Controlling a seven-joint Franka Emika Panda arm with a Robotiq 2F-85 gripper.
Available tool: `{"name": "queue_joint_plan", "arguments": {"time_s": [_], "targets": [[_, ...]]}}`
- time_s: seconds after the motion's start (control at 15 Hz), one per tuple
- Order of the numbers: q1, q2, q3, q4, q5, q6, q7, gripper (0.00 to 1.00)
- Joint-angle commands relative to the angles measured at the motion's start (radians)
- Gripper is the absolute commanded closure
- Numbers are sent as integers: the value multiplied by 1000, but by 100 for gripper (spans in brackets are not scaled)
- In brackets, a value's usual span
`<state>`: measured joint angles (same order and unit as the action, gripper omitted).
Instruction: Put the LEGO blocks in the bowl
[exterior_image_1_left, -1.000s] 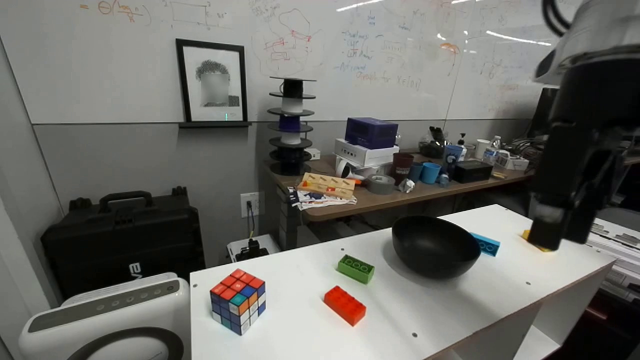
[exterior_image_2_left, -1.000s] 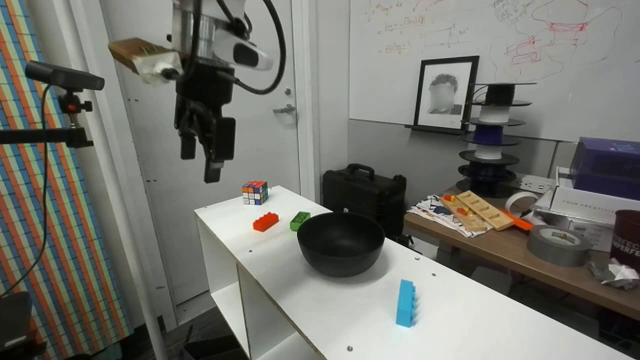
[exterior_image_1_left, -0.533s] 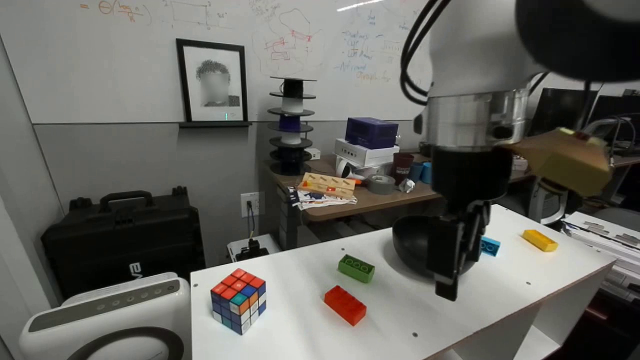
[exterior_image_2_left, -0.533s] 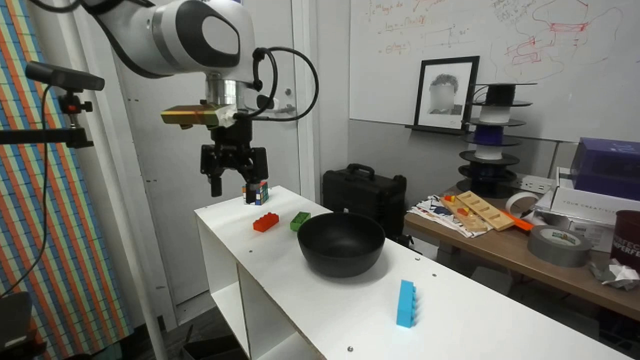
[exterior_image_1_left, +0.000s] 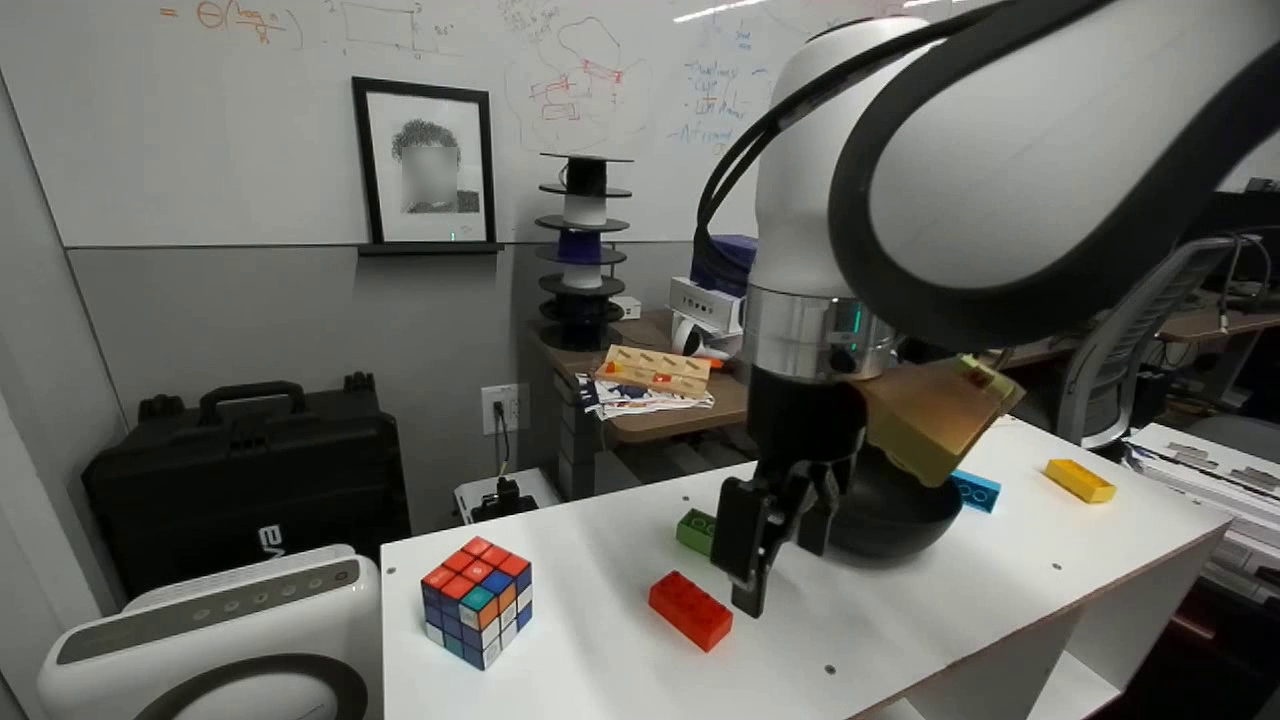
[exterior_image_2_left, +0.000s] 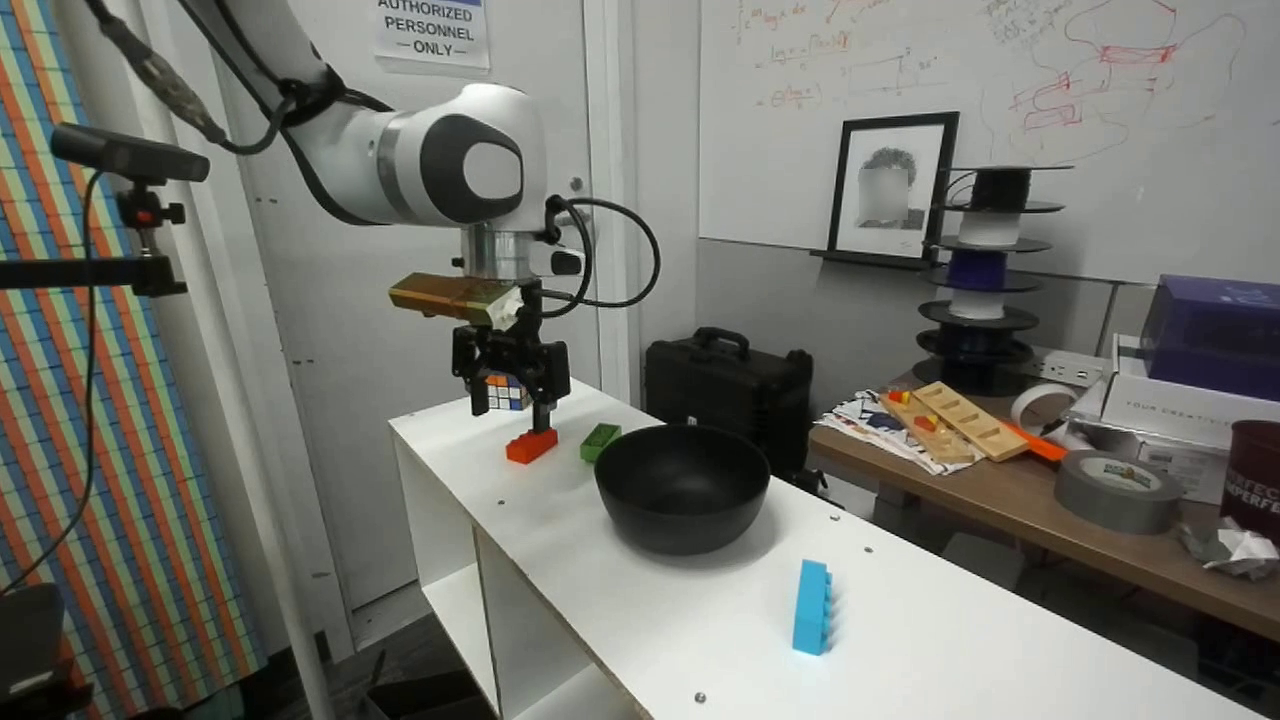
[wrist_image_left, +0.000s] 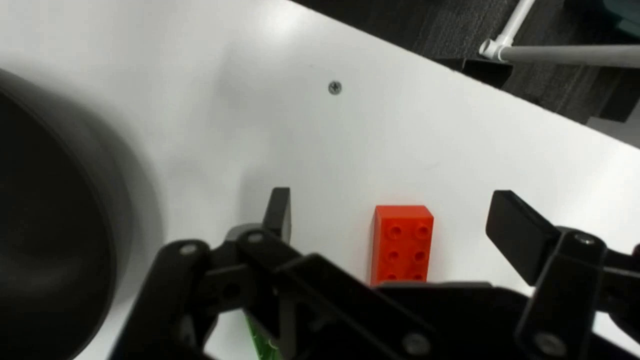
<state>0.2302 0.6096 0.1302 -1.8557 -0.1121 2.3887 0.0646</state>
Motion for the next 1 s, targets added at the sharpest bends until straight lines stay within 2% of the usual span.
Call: {"name": "queue_joint_plan", "arguments": {"time_s": [0.0,0.2,0.67,0.73,0.8,0.93], "targets": [[-15,75,15,85,78,63,7,0],[-12,124,13,126,101,108,1,0],[-3,255,34,228,110,85,-35,0],[5,264,30,237,102,83,-33,5],[9,269,30,246,99,80,-33,25],[20,260,21,247,86,80,-34,30]]}}
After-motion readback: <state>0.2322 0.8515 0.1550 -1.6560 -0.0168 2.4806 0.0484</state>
